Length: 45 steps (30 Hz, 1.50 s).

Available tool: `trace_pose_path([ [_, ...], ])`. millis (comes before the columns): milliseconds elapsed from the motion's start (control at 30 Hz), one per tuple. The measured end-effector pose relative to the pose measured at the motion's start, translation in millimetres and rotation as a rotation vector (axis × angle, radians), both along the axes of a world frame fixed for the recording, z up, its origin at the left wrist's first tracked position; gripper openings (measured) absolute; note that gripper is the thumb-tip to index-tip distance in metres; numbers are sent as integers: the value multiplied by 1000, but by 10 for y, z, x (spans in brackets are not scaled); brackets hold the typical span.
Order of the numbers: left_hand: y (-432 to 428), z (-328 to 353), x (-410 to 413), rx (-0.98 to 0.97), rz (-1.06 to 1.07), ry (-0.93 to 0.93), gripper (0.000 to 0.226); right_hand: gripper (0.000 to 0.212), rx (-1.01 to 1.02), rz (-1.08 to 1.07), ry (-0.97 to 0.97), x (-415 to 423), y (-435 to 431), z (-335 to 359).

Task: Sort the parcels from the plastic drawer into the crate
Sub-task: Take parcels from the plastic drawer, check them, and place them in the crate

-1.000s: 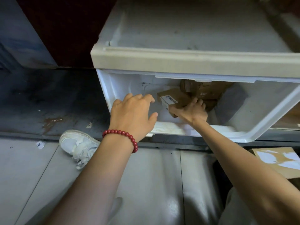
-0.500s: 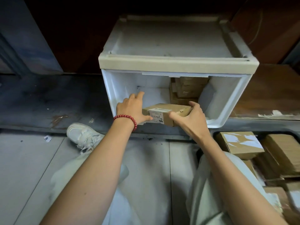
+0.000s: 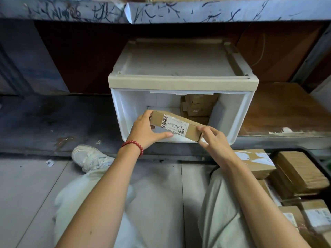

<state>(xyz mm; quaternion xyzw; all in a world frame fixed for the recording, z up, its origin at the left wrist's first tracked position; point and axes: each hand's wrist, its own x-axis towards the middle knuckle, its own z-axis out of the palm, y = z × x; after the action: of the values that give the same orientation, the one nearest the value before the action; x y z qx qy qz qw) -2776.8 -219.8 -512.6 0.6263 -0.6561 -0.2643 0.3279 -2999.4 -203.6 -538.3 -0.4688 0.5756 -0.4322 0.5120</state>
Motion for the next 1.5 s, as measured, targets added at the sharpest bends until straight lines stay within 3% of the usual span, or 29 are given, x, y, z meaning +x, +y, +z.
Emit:
trace_pose_path([
  [67, 31, 26, 2, -69, 16, 23, 77, 37, 3, -6, -67, 39, 16, -10],
  [100, 44, 43, 3, -104, 10, 28, 71, 31, 3, -31, -103, 50, 8, -25],
  [267, 109, 73, 36, -180, -33, 111, 42, 45, 109, -53, -189, 84, -77, -98],
  [467, 158, 73, 76, -136, -102, 140, 37, 42, 140, -66, -188, 175, -84, -112],
  [800, 123, 7, 81, -94, 88, 145, 23, 40, 229, -133, -213, 135, -118, -86],
  [1000, 122, 5, -35, -95, 105, 163, 28, 34, 142, -151, -149, 130, -98, -66],
  [1233, 63, -13, -289, -154, 118, 37, 34, 53, 32, -267, -66, 59, -80, -37],
  [1400, 40, -50, -657, -117, -54, -16, 49, 55, -67, -505, 91, -262, 80, -35],
  [1500, 86, -74, -940, -85, -218, -192, 72, 52, -64, -572, 105, -573, 250, -66],
])
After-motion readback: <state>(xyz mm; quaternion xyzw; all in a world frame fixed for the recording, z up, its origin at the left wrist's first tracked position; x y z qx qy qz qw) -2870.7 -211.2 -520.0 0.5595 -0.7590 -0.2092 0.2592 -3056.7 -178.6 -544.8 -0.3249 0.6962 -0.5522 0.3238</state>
